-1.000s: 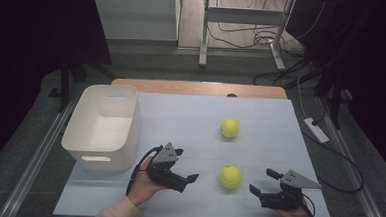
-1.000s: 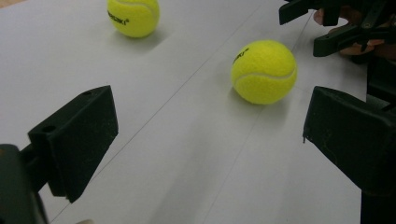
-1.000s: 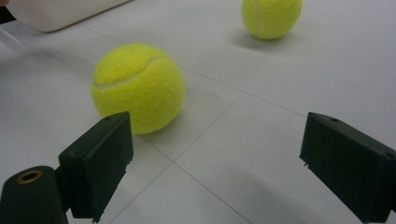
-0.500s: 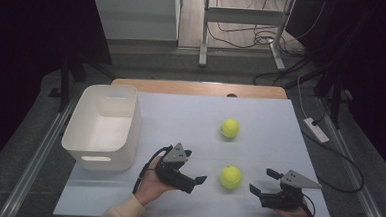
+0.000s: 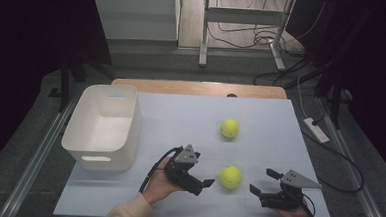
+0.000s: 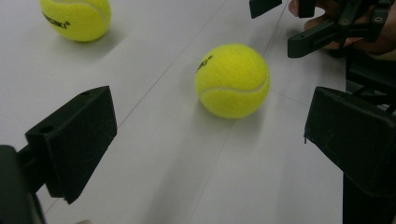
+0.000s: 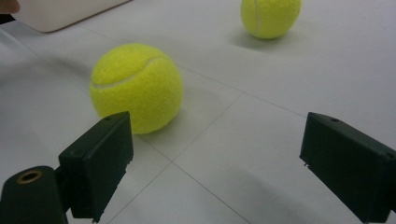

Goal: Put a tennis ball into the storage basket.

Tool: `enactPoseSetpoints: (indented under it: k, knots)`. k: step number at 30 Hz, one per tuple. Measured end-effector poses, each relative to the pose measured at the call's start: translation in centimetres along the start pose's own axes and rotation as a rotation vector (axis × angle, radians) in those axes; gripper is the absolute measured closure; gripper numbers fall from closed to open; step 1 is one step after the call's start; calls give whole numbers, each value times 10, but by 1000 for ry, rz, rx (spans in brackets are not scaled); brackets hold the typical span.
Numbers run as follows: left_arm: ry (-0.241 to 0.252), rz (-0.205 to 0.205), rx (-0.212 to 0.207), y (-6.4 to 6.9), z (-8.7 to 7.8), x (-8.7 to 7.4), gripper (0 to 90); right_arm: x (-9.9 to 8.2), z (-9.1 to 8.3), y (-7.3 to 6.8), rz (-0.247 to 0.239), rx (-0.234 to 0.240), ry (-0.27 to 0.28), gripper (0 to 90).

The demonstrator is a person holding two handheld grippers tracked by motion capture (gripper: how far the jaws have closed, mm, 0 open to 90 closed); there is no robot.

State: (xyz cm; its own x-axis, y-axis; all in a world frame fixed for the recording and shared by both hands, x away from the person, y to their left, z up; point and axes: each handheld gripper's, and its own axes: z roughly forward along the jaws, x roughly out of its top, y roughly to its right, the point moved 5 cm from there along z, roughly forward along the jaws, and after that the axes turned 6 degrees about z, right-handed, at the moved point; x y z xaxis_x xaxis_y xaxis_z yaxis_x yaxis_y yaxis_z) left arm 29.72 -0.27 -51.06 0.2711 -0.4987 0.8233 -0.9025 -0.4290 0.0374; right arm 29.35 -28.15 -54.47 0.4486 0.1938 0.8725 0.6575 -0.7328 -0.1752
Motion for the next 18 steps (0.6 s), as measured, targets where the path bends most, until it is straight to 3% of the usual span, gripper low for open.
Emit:
enactPoseSetpoints:
  k: [18]
  knots:
    - [-49, 19, -52, 9, 19, 6, 20, 0, 0, 0, 2, 0, -1, 95]
